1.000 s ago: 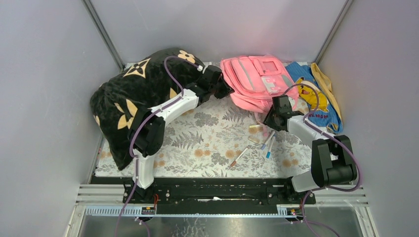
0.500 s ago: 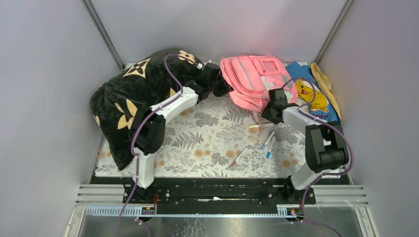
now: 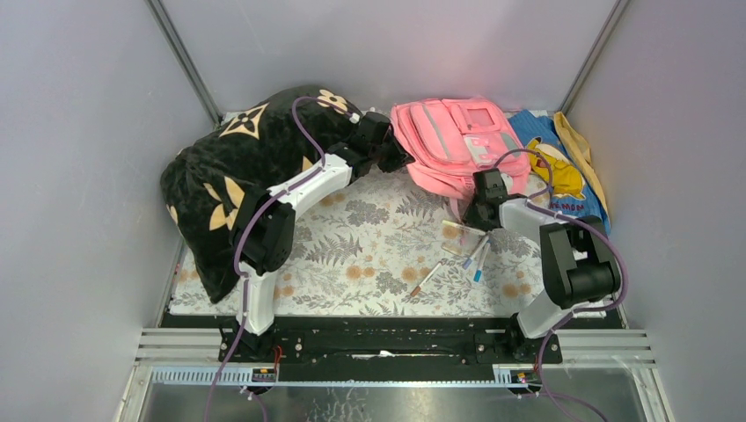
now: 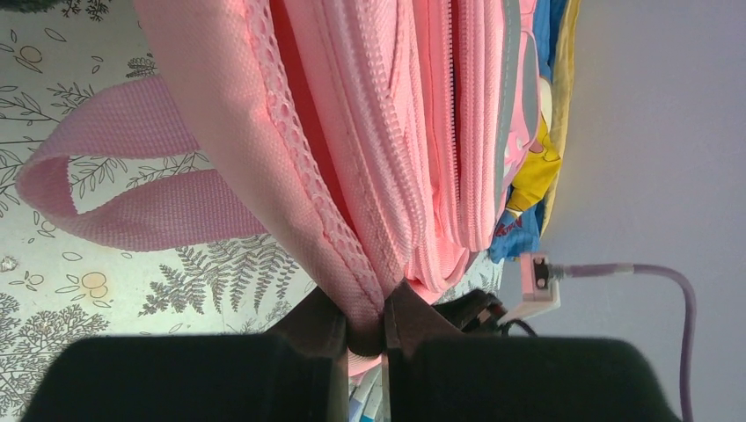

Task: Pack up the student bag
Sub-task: Pick up the student bag at the center of the board.

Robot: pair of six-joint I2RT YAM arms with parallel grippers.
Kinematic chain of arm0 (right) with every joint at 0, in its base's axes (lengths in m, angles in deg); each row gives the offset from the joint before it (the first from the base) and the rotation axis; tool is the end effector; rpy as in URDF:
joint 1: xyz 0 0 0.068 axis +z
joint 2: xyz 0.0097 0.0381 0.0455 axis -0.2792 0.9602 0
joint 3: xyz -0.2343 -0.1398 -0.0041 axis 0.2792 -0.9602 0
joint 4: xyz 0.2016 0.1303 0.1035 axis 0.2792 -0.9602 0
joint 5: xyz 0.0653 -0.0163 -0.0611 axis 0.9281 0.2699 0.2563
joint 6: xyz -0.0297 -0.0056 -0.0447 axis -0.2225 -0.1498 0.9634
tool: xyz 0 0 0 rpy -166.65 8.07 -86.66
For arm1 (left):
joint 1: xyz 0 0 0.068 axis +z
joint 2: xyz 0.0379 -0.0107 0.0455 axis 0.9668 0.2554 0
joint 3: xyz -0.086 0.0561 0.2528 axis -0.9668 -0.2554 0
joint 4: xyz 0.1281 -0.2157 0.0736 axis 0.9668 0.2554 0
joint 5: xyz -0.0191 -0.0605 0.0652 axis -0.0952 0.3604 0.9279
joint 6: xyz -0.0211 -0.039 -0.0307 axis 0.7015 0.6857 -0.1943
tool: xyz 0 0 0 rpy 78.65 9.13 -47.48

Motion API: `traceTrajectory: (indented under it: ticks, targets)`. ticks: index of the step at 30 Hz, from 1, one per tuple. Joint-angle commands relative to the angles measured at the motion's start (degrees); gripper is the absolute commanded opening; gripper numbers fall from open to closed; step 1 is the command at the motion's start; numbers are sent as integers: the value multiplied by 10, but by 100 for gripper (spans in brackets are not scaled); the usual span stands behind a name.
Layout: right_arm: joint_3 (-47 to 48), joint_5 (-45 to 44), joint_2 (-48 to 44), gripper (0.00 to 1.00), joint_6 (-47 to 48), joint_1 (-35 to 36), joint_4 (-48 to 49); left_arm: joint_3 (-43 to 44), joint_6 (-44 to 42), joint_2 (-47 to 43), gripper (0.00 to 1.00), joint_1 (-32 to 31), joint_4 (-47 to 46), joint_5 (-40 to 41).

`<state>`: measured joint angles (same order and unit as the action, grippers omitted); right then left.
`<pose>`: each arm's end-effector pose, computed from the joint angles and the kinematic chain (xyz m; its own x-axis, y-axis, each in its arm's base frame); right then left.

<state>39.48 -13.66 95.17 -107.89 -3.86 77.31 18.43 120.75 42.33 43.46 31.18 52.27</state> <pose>0.3134 0.0630 0.1574 -0.7284 0.3811 -0.5694 0.3180 0.9241 0.2118 0.4026 -0.2537 0.2613 -0.7550 -0.5345 -0.3797 -0.0893 0.6575 -0.7481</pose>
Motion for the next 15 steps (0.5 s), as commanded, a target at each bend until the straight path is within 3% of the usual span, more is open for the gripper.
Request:
traceTrajectory:
  ticks: [1,8,15]
  targets:
    - [-51,78,-41,31,6,39,-61,14,-1,-10,0,4,-96,-13]
    - [-75,125,-72,30,-45,121,-79,-16,10,-13,0,4,-122,-7]
    - [-35,141,-38,31,-83,203,-66,-25,10,1,0,4,-123,-21]
